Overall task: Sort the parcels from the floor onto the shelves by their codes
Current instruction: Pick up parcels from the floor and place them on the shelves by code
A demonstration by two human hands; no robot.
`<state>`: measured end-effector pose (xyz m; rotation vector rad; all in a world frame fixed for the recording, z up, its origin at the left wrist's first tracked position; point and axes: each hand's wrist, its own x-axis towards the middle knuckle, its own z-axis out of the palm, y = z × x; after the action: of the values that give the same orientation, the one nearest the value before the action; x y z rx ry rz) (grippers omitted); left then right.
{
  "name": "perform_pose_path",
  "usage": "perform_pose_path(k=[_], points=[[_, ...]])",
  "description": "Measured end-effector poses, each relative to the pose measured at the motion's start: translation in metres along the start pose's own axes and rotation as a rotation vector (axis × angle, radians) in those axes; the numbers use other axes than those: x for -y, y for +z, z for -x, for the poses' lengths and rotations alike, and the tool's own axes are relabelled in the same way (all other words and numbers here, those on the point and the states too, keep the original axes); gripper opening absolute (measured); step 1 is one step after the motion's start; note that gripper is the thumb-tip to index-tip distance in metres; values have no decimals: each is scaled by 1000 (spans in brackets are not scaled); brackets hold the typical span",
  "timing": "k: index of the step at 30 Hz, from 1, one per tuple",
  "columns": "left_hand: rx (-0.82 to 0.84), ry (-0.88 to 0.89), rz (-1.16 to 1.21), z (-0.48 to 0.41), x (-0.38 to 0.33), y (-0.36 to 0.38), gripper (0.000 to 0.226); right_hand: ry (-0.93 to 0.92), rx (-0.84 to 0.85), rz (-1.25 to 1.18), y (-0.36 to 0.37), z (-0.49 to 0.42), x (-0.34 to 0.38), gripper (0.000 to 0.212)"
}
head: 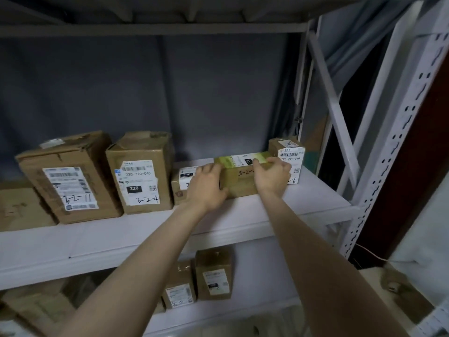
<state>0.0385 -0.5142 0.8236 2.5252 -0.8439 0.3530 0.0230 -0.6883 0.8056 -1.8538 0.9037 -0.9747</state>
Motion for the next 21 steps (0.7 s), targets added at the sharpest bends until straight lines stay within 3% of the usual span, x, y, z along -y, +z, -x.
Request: perform_pose_path(k=[6,11,14,18,21], points=[[32,-39,-232,-14,6,27,76,-49,-60,29,8,-1,-12,41],[-16,-36,-194,-18,11,29,69,-99,-53,76,8,0,-9,46],[-60,7,-127,-15,16,16,62,-226,-134,181,17,18,4,55],[-341,138,-118,-10,35,-23,48,-482,-117,83,43,54,35,56],[-613,124,-202,0,63,-66,50,-602,134,-135,70,89,69,52]])
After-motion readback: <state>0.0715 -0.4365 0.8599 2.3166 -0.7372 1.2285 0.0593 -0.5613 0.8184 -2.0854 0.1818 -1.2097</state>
